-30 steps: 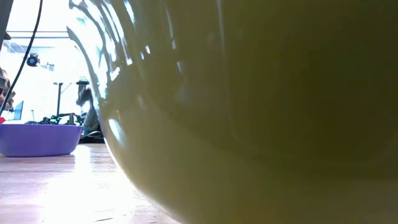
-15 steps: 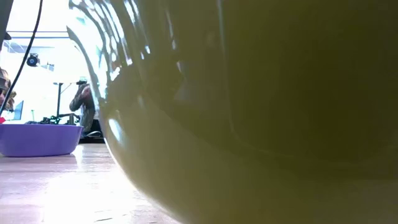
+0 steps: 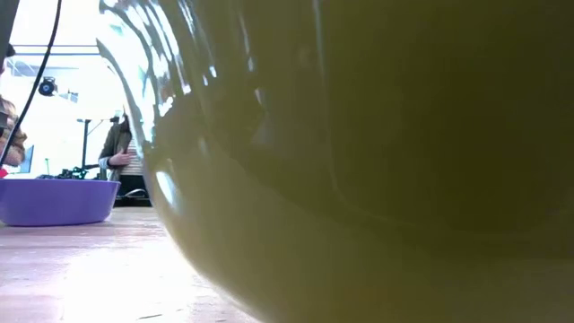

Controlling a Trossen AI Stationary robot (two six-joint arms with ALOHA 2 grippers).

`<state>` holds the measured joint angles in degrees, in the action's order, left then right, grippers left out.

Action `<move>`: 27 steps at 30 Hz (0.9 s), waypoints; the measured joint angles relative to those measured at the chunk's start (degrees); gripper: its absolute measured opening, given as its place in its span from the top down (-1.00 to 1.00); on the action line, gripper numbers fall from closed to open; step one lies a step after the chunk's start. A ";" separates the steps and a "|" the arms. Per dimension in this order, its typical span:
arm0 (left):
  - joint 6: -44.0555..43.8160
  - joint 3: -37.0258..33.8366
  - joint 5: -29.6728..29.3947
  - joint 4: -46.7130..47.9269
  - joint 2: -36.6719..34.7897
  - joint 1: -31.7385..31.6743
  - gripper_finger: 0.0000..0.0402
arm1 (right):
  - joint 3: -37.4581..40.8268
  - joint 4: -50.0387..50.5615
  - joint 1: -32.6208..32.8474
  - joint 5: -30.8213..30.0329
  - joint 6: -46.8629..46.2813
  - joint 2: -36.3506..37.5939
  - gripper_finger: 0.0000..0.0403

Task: Pick & Place Mini bowls
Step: Put the top blue bowl on the shelf

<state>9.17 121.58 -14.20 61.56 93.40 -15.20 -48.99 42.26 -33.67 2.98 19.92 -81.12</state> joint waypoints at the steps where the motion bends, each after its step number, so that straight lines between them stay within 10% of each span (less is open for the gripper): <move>1: -0.02 0.00 0.01 0.00 -0.01 0.00 1.00 | 0.61 -0.74 0.00 -0.01 0.00 0.01 0.32; 27: 0.00 0.00 0.21 0.92 -0.01 0.00 1.00 | 6.74 -10.76 -0.02 -4.48 1.11 0.02 0.37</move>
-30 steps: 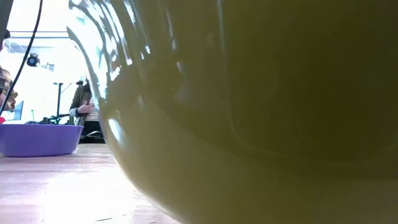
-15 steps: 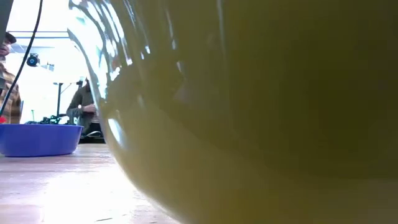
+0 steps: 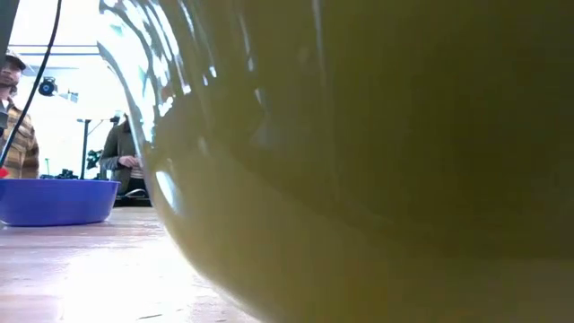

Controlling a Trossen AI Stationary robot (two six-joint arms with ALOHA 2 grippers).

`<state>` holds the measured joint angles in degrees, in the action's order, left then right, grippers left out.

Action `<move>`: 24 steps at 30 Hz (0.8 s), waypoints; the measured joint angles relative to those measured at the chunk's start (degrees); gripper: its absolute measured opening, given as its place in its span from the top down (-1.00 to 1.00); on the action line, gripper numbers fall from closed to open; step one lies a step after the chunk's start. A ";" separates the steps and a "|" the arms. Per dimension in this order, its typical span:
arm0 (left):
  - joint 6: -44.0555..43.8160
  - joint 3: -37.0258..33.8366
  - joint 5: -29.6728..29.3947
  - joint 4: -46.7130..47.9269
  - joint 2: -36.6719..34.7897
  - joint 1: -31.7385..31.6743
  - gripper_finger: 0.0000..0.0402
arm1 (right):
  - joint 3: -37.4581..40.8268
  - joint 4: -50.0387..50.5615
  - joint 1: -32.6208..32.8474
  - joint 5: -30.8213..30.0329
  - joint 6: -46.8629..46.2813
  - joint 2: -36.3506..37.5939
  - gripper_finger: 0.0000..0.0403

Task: Pick & Place Mini bowls
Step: Put the top blue bowl on the shelf

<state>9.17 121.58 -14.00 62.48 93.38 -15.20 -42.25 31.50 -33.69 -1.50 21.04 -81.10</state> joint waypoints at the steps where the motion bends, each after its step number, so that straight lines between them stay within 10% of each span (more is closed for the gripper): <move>1: 0.00 0.00 0.00 0.00 0.01 -0.02 1.00 | 0.45 -0.98 0.00 0.01 -0.02 0.00 0.37; 11: -0.22 0.00 0.02 0.24 0.00 0.00 1.00 | 2.74 -3.91 0.00 0.02 -0.04 0.00 0.40; 24: -0.22 0.00 0.02 0.24 0.00 0.00 1.00 | 2.46 -4.02 0.04 1.38 -1.40 0.04 0.95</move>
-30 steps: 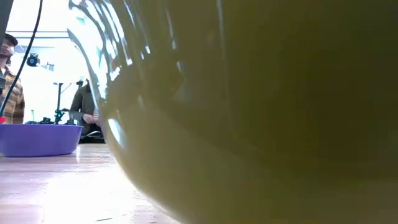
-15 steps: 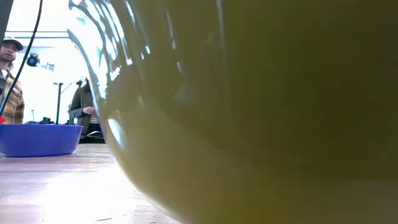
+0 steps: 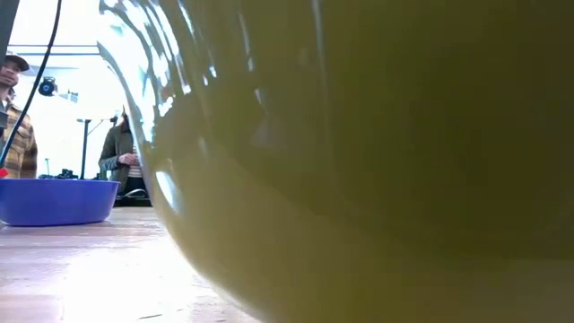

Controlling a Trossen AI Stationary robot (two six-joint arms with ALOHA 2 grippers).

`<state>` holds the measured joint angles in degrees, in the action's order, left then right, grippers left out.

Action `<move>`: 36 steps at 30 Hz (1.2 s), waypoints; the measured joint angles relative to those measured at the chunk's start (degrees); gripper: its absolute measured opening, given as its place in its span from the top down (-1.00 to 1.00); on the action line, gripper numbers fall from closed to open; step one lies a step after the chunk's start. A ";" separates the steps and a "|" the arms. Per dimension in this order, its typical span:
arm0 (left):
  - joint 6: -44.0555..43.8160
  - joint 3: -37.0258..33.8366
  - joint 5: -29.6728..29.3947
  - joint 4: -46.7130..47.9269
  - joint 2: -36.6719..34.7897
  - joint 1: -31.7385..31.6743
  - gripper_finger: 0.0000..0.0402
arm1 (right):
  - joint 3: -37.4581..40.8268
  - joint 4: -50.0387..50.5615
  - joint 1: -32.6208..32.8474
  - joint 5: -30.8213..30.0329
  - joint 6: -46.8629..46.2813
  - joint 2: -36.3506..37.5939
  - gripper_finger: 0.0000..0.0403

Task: Pick & Place Mini bowls
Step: Put the top blue bowl on the shelf

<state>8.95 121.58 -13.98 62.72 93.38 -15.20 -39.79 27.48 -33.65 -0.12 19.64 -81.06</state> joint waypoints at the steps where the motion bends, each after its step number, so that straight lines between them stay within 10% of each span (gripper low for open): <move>1: 0.00 0.00 0.00 0.00 0.01 0.00 1.00 | -0.15 0.13 0.00 0.00 0.00 0.04 0.95; 36: 0.02 0.00 0.00 0.31 0.00 0.00 1.00 | -36.61 28.29 0.00 -1.44 4.54 1.95 0.96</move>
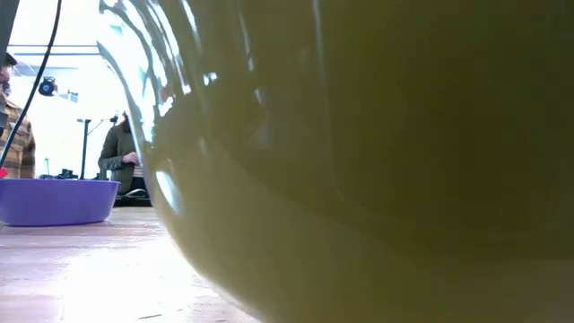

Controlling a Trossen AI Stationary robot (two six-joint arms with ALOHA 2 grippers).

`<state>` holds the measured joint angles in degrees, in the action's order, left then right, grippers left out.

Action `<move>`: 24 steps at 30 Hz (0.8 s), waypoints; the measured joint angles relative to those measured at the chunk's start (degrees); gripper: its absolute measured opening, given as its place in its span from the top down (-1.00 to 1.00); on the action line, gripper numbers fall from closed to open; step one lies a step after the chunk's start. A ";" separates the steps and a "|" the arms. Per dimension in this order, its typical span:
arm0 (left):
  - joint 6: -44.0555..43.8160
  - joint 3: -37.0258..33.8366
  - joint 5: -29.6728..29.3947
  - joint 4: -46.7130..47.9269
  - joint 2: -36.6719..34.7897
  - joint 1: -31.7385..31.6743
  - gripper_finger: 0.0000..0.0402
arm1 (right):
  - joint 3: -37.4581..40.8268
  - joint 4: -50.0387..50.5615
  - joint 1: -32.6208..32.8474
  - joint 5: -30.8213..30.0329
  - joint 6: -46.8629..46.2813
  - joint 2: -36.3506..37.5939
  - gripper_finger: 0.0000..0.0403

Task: Pick & Place Mini bowls
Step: Put the top blue bowl on the shelf

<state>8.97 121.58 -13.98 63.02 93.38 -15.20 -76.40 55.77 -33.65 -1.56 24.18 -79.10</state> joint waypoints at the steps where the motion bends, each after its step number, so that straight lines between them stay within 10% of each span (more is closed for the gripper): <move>1: 0.00 0.00 0.00 0.00 0.00 0.00 1.00 | -1.38 0.19 0.00 0.00 0.27 -0.99 0.96; 24: 0.38 0.00 0.00 0.04 0.00 0.00 1.00 | -27.26 6.26 0.26 6.13 0.05 -27.70 0.96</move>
<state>9.35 121.58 -13.98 63.07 93.38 -15.20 -103.67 62.03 -33.39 4.57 24.23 -106.81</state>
